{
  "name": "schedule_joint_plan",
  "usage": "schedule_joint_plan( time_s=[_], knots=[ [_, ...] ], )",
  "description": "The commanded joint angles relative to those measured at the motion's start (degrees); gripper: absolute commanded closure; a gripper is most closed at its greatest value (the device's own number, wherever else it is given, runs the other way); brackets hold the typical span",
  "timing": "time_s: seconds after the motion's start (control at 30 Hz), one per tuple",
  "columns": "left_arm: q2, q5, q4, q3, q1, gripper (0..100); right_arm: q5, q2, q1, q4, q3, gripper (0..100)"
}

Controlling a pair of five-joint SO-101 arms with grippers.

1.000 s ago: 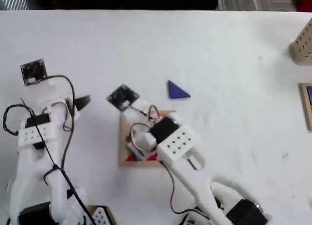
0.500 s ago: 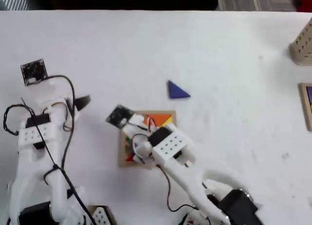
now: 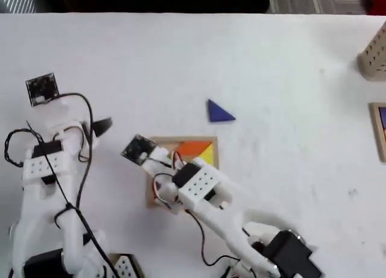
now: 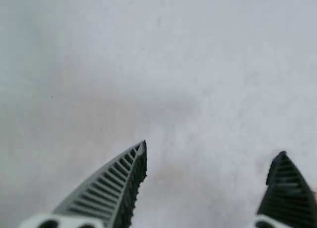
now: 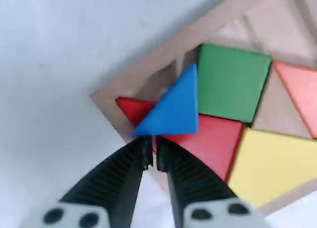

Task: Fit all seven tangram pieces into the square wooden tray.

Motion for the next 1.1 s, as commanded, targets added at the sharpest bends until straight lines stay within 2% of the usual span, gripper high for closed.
schedule_joint_plan(
  time_s=[0.0, 0.17, 0.4, 0.73, 0.9, 1.07],
  knots=[
    [-2.1, -0.4, -1.1, -1.1, 0.6, 62, -2.4, 0.0, -1.3, -0.9, -2.5, 98.1],
    [-2.2, -0.4, -1.1, -1.1, 0.6, 62, -5.6, 0.1, -3.4, -0.8, -4.4, 98.1],
    [-2.2, -0.4, -1.1, -1.1, 0.5, 62, -5.6, 0.0, -6.0, -0.6, -4.7, 98.1],
    [-2.2, -0.4, -1.1, -1.1, 0.5, 62, -5.6, -8.8, 2.8, 6.1, -7.2, 98.1],
    [-2.2, -0.5, -1.1, -1.1, 0.5, 62, -5.2, -10.4, 7.3, 5.2, -7.0, 98.1],
    [-2.2, -0.5, -1.1, -1.1, 0.4, 62, -5.1, -3.4, 7.9, 0.1, -5.1, 98.1]
  ],
)
